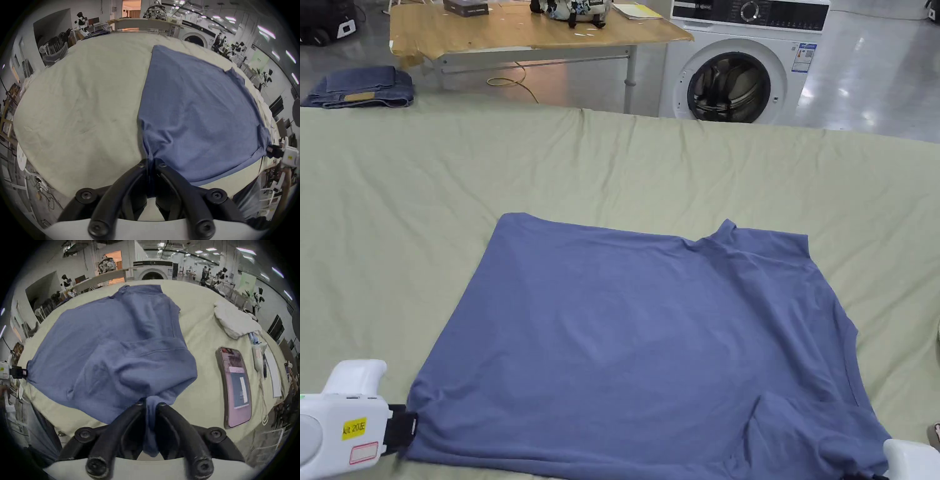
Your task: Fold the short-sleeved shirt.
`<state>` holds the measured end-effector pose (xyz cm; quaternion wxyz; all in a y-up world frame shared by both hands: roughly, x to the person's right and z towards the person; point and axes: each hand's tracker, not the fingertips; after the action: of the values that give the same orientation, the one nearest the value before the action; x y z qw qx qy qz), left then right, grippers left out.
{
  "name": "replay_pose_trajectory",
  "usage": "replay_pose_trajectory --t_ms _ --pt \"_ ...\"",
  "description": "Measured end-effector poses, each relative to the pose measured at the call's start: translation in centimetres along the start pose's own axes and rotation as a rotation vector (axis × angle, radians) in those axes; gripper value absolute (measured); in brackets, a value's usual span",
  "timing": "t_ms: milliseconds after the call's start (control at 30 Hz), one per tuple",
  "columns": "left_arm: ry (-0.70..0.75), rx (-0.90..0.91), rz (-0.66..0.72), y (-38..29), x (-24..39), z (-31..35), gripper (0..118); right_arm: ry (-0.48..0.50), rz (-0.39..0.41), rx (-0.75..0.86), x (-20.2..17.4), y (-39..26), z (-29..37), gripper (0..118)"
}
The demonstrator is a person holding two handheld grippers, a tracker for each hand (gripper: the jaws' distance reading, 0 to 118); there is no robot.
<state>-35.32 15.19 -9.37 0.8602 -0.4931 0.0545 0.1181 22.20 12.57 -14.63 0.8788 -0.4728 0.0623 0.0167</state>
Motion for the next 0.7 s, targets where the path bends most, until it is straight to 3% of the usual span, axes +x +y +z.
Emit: replay_pose_trajectory --t_ms 300,700 --pt "-0.063 0.135 -0.012 7.1 0.7 1.3 1 0.020 -0.013 0.159 -0.5 5.4 4.2 6" --pt "-0.065 0.188 0.009 17.6 1.9 -3.6 1 0.018 -0.081 0.221 1.5 17.1 -2.2 6"
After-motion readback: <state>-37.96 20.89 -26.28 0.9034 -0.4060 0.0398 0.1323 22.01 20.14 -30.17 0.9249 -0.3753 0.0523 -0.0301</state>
